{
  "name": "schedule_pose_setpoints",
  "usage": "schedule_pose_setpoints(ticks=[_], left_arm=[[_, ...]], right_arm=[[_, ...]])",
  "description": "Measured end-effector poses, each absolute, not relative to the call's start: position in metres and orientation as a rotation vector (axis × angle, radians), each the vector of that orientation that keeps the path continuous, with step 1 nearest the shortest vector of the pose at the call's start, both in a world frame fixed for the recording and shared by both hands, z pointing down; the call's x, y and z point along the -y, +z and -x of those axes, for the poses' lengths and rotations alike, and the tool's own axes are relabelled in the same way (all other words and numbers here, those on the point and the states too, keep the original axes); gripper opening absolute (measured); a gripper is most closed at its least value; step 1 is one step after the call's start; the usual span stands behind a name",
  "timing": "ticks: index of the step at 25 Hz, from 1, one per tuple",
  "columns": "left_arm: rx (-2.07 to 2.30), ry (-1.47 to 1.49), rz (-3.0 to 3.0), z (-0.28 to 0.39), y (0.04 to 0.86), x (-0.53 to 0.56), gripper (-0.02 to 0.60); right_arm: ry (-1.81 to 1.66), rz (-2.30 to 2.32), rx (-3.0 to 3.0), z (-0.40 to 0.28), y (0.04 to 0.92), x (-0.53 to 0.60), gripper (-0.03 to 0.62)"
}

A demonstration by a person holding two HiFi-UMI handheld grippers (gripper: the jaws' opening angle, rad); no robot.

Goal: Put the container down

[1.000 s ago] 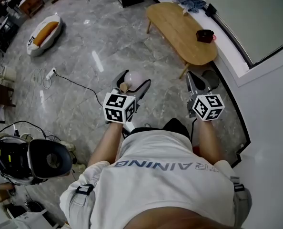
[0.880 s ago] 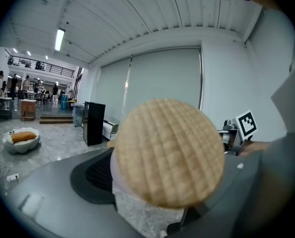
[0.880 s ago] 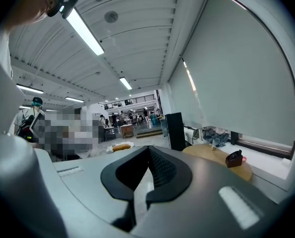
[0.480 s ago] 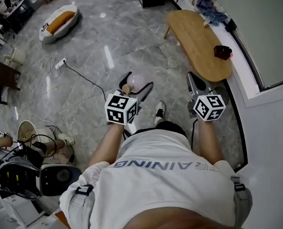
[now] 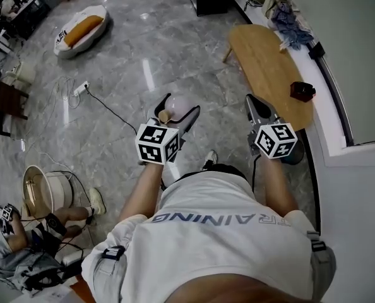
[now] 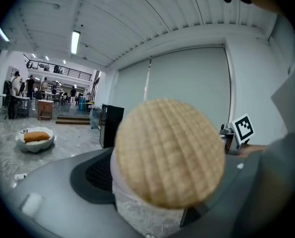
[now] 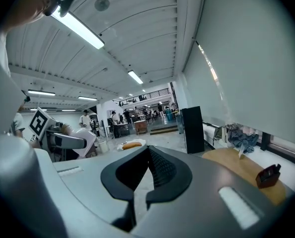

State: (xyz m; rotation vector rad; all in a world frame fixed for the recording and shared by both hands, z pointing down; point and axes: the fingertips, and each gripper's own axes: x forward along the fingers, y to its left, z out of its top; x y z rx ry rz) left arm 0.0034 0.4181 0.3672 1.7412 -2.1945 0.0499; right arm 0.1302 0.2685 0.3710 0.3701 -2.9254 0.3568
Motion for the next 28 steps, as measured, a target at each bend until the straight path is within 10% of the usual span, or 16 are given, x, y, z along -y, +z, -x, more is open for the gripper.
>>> schedule_pose_setpoints(ticks=[28], left_arm=[[1.871,0.075,-1.997,0.122,0.384,-0.087,0.402]], right_arm=[[0.480,-0.828,2.840,-0.054,0.391,0.033,0.015]])
